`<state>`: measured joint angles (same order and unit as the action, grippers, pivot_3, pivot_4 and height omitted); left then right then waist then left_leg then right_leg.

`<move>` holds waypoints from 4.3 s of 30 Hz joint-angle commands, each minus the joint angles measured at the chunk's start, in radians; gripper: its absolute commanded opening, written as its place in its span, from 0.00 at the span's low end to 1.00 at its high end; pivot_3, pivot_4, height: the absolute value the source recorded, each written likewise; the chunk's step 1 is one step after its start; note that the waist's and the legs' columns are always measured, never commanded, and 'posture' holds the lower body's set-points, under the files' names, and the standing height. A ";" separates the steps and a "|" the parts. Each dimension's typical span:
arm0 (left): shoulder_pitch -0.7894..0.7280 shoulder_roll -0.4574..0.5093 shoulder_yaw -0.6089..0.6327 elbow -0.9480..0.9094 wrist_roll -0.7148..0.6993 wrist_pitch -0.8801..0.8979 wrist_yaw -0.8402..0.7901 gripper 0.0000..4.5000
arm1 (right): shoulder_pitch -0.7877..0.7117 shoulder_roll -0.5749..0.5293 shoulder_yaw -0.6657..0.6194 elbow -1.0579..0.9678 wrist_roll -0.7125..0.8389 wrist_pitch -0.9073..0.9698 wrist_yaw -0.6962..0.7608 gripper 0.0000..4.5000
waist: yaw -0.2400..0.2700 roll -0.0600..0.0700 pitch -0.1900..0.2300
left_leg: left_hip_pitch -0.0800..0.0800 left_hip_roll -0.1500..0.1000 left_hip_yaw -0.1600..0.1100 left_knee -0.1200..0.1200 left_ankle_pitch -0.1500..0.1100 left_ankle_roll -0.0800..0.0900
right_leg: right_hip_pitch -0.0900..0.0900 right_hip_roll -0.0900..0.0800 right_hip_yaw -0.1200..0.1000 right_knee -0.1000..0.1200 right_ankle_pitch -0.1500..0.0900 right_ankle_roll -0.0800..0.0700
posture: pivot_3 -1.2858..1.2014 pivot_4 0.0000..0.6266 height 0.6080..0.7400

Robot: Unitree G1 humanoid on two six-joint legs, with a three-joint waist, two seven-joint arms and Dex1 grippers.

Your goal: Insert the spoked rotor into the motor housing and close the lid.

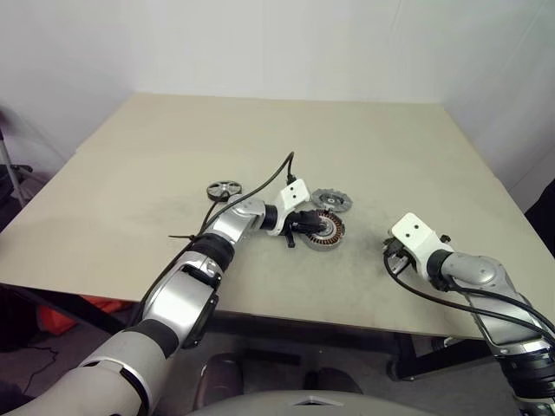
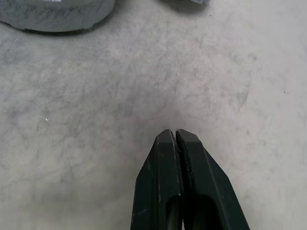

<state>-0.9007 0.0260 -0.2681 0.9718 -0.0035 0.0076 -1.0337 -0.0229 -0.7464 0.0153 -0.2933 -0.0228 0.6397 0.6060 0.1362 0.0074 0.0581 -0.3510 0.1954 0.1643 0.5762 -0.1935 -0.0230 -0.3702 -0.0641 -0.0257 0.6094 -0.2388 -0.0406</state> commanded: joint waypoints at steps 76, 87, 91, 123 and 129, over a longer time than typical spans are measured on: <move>0.376 0.167 0.238 -0.704 -0.202 0.375 0.195 0.33 | -0.272 0.136 0.177 -0.014 0.002 -0.036 0.009 0.00 | -0.009 0.000 0.001 | -0.005 -0.008 0.000 0.000 -0.003 0.004 | -0.002 -0.010 -0.002 -0.002 -0.001 0.005 | 0.52 0.00 1.00; 0.455 0.195 0.244 -0.808 -0.219 0.433 0.291 0.33 | -0.322 0.179 0.233 0.101 -0.022 -0.097 0.032 0.00 | -0.017 0.000 0.001 | -0.004 -0.007 0.000 -0.001 -0.001 0.002 | -0.002 -0.009 -0.001 -0.001 -0.001 0.005 | 0.52 0.00 1.00; 0.453 0.207 0.243 -0.805 -0.225 0.434 0.301 0.33 | -0.335 0.205 0.242 0.121 -0.028 -0.107 0.027 0.00 | -0.018 0.000 0.001 | -0.005 -0.007 0.000 -0.001 -0.001 0.002 | -0.003 -0.009 -0.001 -0.001 -0.001 0.005 | 0.52 0.00 1.00; 0.410 0.216 0.218 -0.717 -0.217 0.384 0.321 0.33 | -0.291 0.223 0.192 0.146 -0.010 -0.111 0.018 0.00 | -0.016 -0.001 0.001 | -0.006 -0.007 0.000 0.000 -0.001 0.001 | -0.004 -0.009 -0.001 0.000 -0.001 0.006 | 0.52 0.00 1.00; 0.416 0.214 0.213 -0.707 -0.213 0.372 0.323 0.33 | -0.340 0.189 0.158 0.084 0.003 -0.101 0.040 0.00 | -0.016 -0.001 0.001 | -0.005 -0.007 0.000 0.000 -0.001 0.001 | -0.003 -0.009 -0.001 0.000 -0.001 0.006 | 0.52 0.00 1.00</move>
<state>-0.4684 0.2354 -0.0572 0.2764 -0.2148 0.4005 -0.7139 -0.3262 -0.5459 0.2069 -0.1453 -0.0253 0.5381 0.6399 0.1205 0.0066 0.0587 -0.3568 0.1879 0.1642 0.5761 -0.1941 -0.0219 -0.3740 -0.0734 -0.0271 0.6093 -0.2393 -0.0348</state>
